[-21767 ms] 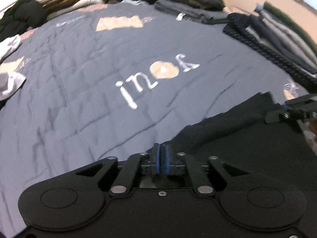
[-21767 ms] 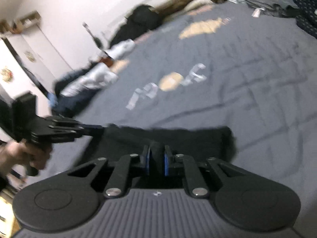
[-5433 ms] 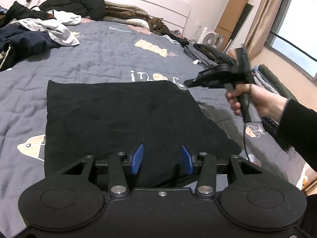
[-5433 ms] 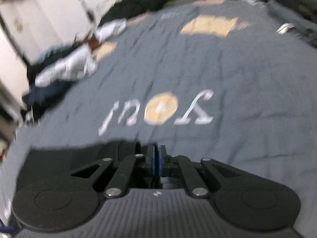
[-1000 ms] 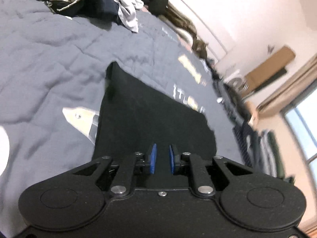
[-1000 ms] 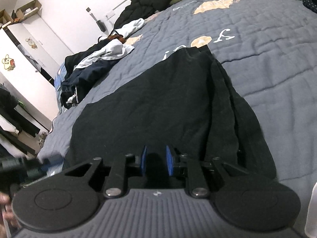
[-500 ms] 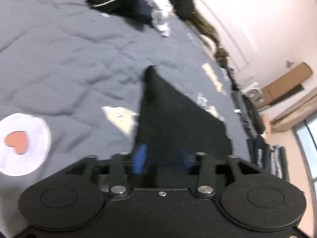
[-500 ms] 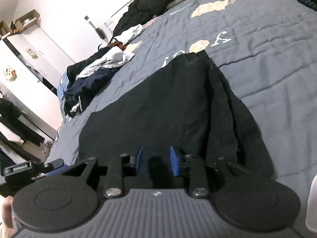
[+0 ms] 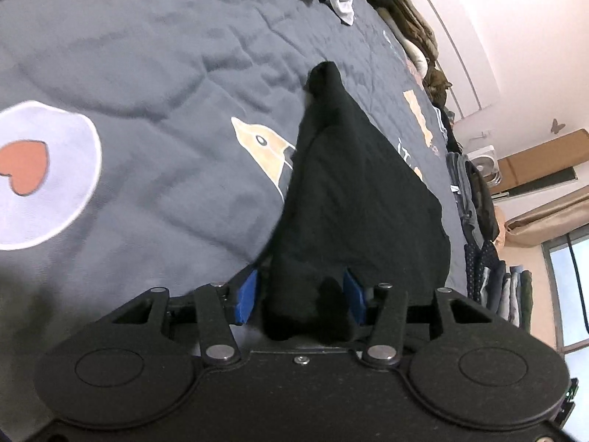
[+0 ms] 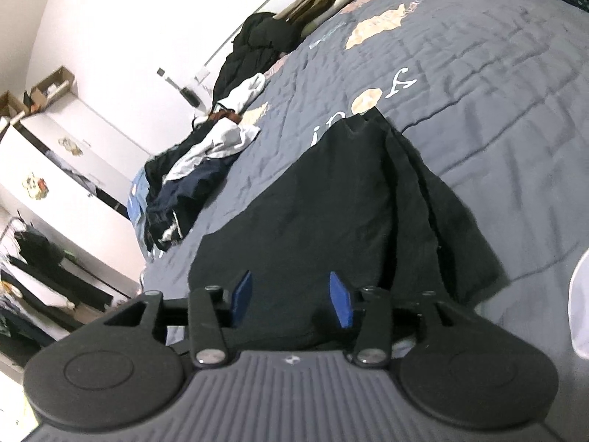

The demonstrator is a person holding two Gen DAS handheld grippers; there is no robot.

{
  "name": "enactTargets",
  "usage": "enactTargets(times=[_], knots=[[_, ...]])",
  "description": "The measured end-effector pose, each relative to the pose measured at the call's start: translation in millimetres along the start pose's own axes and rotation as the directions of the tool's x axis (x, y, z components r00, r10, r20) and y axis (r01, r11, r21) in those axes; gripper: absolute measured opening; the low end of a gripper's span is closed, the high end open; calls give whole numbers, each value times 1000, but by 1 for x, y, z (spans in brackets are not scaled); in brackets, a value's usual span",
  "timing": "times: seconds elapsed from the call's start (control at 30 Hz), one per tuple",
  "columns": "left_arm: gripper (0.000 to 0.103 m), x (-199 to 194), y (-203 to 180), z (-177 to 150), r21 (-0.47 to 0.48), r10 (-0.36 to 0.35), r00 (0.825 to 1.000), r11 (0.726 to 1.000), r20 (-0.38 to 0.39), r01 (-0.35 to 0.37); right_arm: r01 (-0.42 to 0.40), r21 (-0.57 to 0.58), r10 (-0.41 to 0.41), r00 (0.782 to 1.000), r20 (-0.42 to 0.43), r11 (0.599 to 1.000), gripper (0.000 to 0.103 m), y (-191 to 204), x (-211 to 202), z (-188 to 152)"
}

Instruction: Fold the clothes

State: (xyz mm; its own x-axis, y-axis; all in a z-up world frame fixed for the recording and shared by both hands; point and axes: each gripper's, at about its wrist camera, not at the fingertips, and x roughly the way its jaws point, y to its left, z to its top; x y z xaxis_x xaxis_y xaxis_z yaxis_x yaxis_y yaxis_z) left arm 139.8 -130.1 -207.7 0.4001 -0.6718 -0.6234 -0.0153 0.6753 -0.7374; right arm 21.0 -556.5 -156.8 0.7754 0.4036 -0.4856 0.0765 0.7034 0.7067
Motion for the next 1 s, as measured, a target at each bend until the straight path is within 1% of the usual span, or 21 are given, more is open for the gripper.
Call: enactTargets(times=[0.13,0.2,0.23,0.27,0.37,0.5,0.6,0.8,1.0], knots=[[49,5,0,-1,-11,-39,999,999,-13,39,-33,43,33,999,-2,999,48,1,-5,-10],[47,7,0,-3,-11,-46,999,999,-13,46,-39,43,40,999,-13,998,49,3,-6,-17],[43,7,-1,-3,-10,-49,999,999,-11,49,-42,44,43,999,-19,998,49,5,-6,-20],[32,8,-1,-4,-11,-51,999,999,-11,51,-47,49,49,998,-26,998,50,6,-5,-23],[20,7,0,-6,-26,-44,999,999,1,44,-67,76,70,996,-45,995,51,8,-4,-32],[17,-2,-8,-12,-22,-74,997,997,38,75,-100,137,110,992,-65,985,54,9,-3,-47],[17,-9,-16,-16,-15,-106,993,994,60,107,-111,184,126,989,-73,977,59,10,1,-58],[17,-13,-26,-19,-13,-128,989,992,71,129,-119,315,132,991,-18,941,64,-1,16,-71],[17,-12,-29,-17,-22,-145,986,989,82,147,-127,439,124,992,35,890,71,-13,30,-81]])
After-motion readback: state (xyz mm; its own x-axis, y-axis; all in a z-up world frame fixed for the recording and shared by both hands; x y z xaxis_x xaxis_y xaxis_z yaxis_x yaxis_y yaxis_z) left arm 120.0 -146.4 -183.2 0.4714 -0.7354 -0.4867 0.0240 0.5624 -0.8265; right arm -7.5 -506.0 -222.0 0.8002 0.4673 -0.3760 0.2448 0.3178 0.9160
